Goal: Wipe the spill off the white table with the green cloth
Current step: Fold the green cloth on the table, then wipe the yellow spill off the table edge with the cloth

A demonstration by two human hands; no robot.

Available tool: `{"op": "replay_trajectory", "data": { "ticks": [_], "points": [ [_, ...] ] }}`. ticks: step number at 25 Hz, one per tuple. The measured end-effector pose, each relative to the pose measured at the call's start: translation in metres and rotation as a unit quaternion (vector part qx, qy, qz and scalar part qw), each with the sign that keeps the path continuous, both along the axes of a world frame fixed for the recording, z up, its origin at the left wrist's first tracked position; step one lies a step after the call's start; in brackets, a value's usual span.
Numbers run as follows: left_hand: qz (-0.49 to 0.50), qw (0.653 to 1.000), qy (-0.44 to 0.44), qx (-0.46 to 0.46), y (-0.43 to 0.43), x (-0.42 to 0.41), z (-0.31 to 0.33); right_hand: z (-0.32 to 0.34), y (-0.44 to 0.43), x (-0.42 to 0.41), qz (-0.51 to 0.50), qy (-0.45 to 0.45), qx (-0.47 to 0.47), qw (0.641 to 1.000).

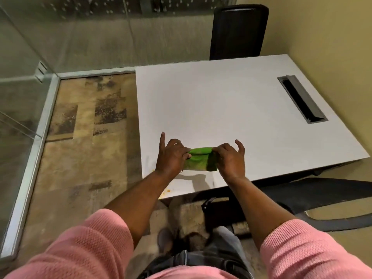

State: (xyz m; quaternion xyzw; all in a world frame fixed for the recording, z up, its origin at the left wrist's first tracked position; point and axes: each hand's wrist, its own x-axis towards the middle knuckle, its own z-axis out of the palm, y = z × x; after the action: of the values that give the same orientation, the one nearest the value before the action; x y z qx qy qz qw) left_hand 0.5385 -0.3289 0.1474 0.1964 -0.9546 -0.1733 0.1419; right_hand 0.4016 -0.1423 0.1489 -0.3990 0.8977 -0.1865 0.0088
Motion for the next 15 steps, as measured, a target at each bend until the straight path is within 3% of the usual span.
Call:
{"op": "replay_trajectory", "data": {
  "ticks": [7,12,15],
  "points": [
    [0.05,0.992,-0.09,0.073,-0.011,0.068,-0.035,-0.036,-0.028,0.042,0.072,-0.053,0.078,0.993],
    [0.066,0.979,-0.164,0.101,-0.007,0.08,-0.073,-0.067,-0.037,0.043,0.114,-0.088,0.184,0.972],
    [0.075,0.972,-0.195,0.104,-0.01,0.073,-0.098,-0.09,-0.047,0.035,0.111,-0.094,0.179,0.973]
  ]
}}
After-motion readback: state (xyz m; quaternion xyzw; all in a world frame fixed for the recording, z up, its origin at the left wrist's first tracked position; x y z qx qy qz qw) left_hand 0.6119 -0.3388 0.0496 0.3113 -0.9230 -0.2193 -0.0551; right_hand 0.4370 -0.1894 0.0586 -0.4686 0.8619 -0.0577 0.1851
